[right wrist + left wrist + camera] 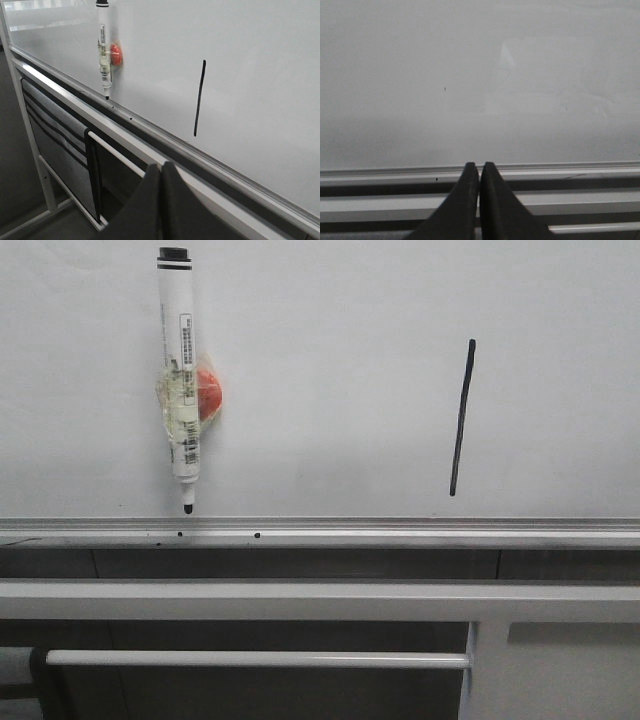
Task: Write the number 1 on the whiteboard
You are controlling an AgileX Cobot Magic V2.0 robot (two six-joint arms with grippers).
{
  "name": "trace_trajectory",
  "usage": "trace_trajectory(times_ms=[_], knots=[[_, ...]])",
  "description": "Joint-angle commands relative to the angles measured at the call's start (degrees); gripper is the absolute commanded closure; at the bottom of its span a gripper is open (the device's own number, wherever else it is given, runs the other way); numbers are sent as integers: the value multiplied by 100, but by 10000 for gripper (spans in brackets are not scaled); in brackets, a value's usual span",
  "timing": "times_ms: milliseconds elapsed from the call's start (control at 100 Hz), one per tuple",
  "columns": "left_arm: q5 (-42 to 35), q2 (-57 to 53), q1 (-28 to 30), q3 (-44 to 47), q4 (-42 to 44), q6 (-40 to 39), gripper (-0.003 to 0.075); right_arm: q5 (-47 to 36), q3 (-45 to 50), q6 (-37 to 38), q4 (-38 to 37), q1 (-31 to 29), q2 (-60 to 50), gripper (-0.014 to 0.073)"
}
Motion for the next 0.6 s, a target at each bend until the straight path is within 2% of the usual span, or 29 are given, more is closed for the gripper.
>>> trace_trajectory(times_ms=[0, 170, 390, 590], knots=[[-436, -137, 34, 21, -163, -106, 741, -428, -140, -32, -95, -24, -73, 657], [-425, -137, 67, 329, -479, -29, 741, -428, -140, -32, -95, -24, -73, 657], [-304, -137, 274, 329, -842, 696, 741, -428, -140, -32, -95, -24, -73, 657], [-281, -137, 296, 329, -828, 718, 741, -428, -140, -32, -95, -24, -73, 657]])
